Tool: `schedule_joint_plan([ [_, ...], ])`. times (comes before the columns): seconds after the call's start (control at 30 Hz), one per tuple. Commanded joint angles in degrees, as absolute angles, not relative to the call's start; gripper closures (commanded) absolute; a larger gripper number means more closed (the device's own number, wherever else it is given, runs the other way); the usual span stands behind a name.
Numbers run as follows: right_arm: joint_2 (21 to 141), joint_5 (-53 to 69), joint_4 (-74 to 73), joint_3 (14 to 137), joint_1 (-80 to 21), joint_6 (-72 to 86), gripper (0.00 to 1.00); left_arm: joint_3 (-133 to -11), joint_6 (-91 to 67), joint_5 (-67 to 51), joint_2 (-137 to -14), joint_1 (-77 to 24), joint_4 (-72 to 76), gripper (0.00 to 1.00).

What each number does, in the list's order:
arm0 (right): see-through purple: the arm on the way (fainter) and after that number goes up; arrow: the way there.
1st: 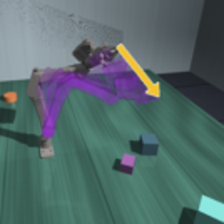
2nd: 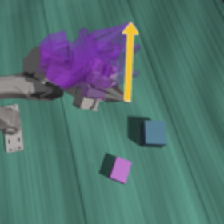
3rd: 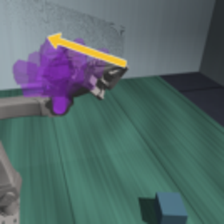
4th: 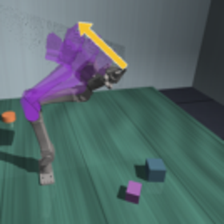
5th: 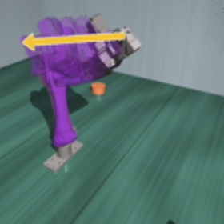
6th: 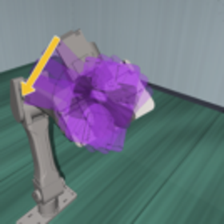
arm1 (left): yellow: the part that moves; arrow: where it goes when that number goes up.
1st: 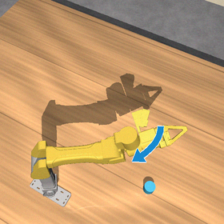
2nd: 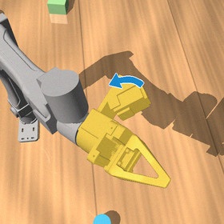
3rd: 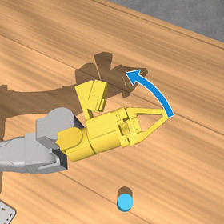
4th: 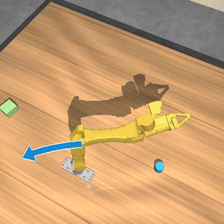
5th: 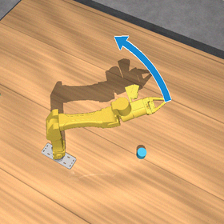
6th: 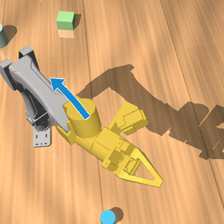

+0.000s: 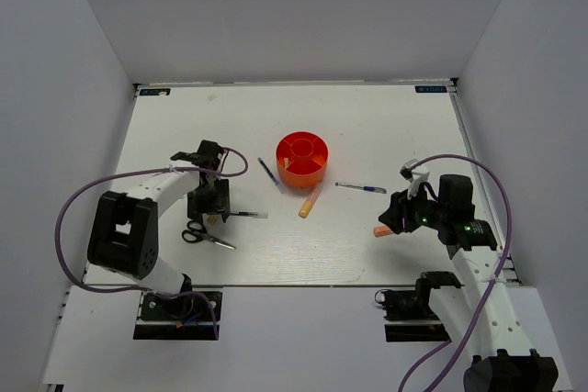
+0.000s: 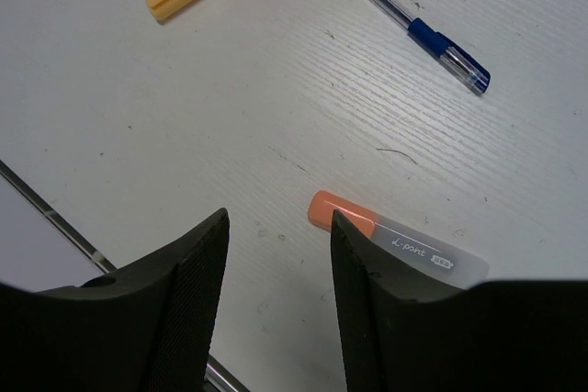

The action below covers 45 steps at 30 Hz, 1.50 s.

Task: Sort the stationery into containers
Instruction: Pick up the stationery from the center of the board.

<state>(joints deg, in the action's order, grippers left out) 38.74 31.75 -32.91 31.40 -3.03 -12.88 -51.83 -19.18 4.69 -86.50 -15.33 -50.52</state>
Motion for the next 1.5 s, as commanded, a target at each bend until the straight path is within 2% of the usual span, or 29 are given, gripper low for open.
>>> schedule_joint_plan([
  [0.0, 38.7, 32.4, -32.5, 33.7, -3.2, -13.2, 0.48, -55.2, -16.8, 3.8, -89.2, -15.1, -48.6, 0.29],
  [0.33, 38.5, 32.5, -32.5, 33.6, -3.1, -13.1, 0.48, -56.3, -15.4, 6.9, -93.1, -14.9, -47.7, 0.36],
  [0.57, 38.8, 32.6, -32.4, 33.6, -3.0, -13.1, 0.48, -55.8, -15.1, 7.0, -93.5, -14.7, -47.6, 0.49],
  [0.8, 38.6, 32.5, -32.4, 33.7, -3.2, -12.8, 0.48, -55.9, -14.9, 7.1, -95.0, -14.4, -47.9, 0.55],
  [0.93, 38.6, 32.7, -32.7, 33.7, -3.2, -12.9, 0.48, -56.0, -14.9, 7.0, -95.4, -14.5, -48.2, 0.55],
  [1.03, 38.6, 32.7, -32.4, 33.6, -3.2, -13.0, 0.48, -56.3, -15.7, 6.9, -94.7, -14.4, -48.5, 0.79],
  [1.07, 38.8, 32.6, -32.3, 33.6, -3.2, -13.0, 0.48, -56.7, -16.0, 5.8, -94.4, -14.5, -48.6, 0.92],
  [1.2, 38.7, 33.2, -32.4, 33.5, -3.1, -12.9, 0.48, -58.6, -18.7, 1.1, -88.1, -15.9, -48.4, 1.00],
  [1.3, 38.9, 33.1, -32.3, 33.5, -3.1, -12.9, 0.77, -61.2, -21.8, -2.2, -82.7, -19.5, -44.9, 1.00],
  [1.33, 39.0, 33.0, -32.2, 33.6, -3.1, -13.1, 0.93, -62.7, -22.7, -3.3, -81.6, -21.5, -44.0, 1.00],
  [1.4, 39.1, 32.9, -31.9, 33.4, -3.3, -13.0, 1.00, -65.6, -26.2, -6.2, -81.3, -22.9, -40.2, 1.00],
  [1.47, 39.1, 32.5, -31.9, 33.3, -3.3, -12.9, 0.90, -66.6, -29.9, -7.4, -81.7, -23.8, -37.7, 1.00],
])
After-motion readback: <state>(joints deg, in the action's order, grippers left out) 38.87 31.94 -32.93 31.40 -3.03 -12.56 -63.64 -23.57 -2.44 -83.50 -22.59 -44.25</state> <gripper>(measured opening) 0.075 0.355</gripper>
